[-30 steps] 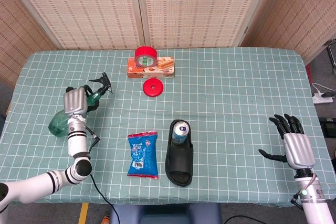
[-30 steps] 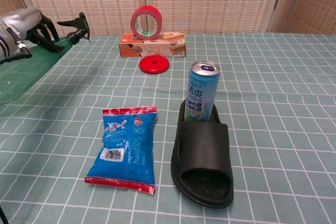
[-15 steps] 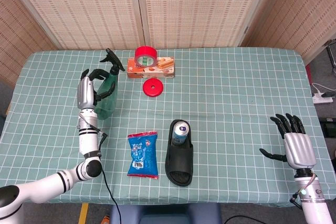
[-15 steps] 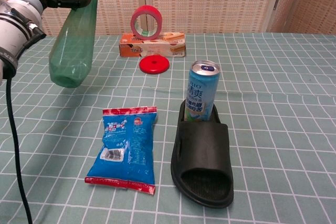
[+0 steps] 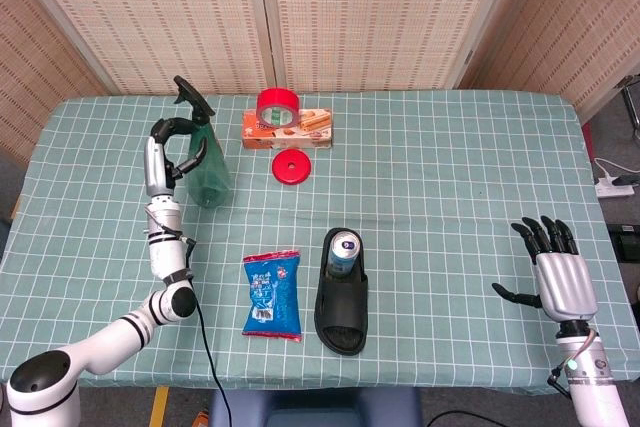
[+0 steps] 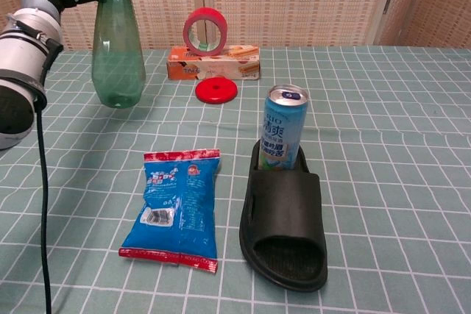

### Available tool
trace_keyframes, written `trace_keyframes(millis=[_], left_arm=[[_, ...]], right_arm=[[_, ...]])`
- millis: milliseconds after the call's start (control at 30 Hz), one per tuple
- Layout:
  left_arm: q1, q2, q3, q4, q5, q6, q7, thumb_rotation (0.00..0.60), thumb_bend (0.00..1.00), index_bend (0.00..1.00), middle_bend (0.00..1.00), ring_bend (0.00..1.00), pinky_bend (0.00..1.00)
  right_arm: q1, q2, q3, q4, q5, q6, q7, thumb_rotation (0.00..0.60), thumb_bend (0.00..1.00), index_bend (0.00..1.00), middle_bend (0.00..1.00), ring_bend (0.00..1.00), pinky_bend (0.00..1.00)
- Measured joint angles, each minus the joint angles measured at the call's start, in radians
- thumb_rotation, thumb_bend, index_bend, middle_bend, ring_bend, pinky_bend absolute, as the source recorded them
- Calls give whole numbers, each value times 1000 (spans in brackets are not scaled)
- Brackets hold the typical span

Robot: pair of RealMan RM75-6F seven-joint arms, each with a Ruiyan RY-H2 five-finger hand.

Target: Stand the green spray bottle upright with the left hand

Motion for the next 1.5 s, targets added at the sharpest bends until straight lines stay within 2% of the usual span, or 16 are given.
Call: trace_keyframes(millis=[300,433,900,1200,1500], left_arm=[[-4,1,-21,54,40,-73,-265,600,320,550,540,313,62],[-4,13,-13,77,81,-86,-339,600,319,546,534,310,62],[-25,-29,78,295,182,-116,-533,600,315,546,524,301,59],[-24,-46,147,385,243,-135,-681,600,312,538,503,285,59],[-20,-57,191,456,268,-187,-790,600,305,538,494,282,59]], right_arm=[[-6,-11,4,-12,17,23,-52,600,0,173,108,0,0],[-10,-14,4,-13,20,31,-68,600,0,173,108,0,0],[-9,-25,10,-35,59,42,-162,600,0,169,111,0,0],[-5,-26,12,-51,83,41,-212,600,0,165,114,0,1],[-1,-28,13,-69,104,45,-260,600,0,165,115,0,13]])
